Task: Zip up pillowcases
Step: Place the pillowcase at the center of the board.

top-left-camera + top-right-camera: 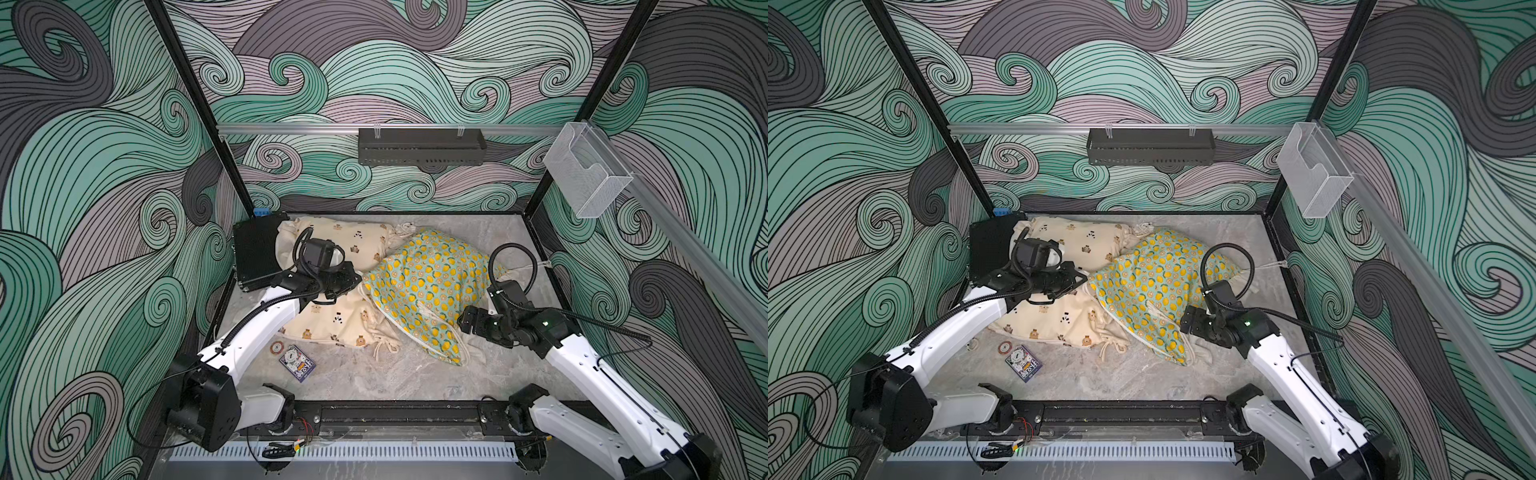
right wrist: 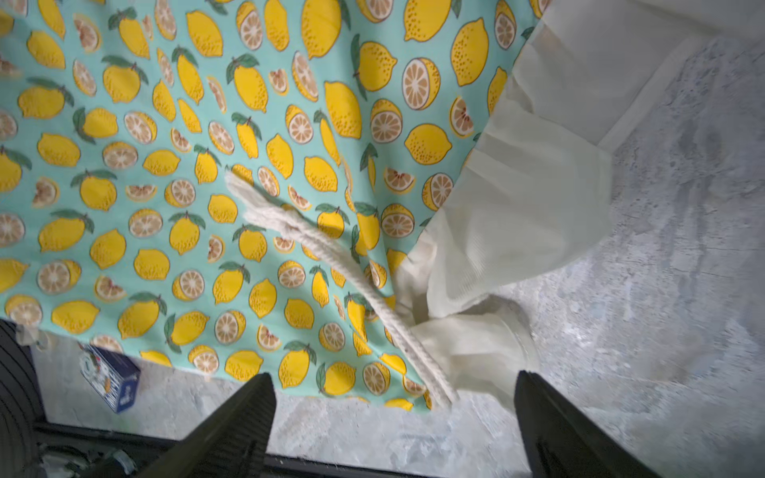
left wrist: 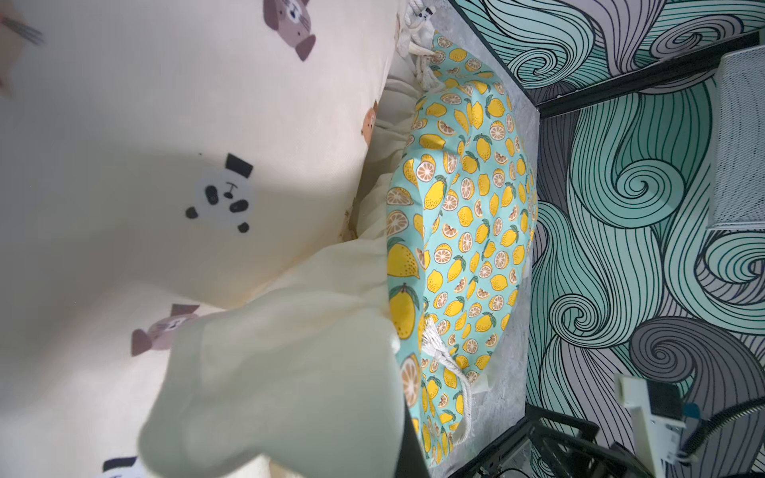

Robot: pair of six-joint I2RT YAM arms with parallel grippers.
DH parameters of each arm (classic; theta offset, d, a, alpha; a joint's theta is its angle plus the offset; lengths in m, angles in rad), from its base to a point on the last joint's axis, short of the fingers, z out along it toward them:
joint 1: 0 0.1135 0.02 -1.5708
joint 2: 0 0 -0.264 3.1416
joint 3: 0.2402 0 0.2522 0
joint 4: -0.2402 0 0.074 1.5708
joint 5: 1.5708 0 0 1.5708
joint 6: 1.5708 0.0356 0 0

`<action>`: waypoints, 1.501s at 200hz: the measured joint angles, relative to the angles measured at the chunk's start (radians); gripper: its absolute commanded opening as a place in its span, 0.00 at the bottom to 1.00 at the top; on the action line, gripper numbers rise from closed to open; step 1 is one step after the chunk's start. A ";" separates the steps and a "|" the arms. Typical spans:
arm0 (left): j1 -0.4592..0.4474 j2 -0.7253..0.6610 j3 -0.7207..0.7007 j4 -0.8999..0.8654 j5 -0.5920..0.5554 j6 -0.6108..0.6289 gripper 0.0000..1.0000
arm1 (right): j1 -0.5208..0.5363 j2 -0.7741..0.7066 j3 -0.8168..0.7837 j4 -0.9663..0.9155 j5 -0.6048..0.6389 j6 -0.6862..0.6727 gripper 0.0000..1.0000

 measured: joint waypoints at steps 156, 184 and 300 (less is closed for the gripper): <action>-0.041 0.026 -0.001 -0.002 0.011 0.052 0.00 | -0.133 0.336 -0.193 0.629 -0.159 0.133 0.71; -0.053 0.026 -0.001 -0.003 0.011 0.056 0.00 | -0.133 0.341 -0.205 0.665 -0.133 0.131 0.53; -0.167 0.061 0.045 0.004 -0.007 0.053 0.00 | -0.253 0.279 -0.155 0.664 -0.069 0.074 0.08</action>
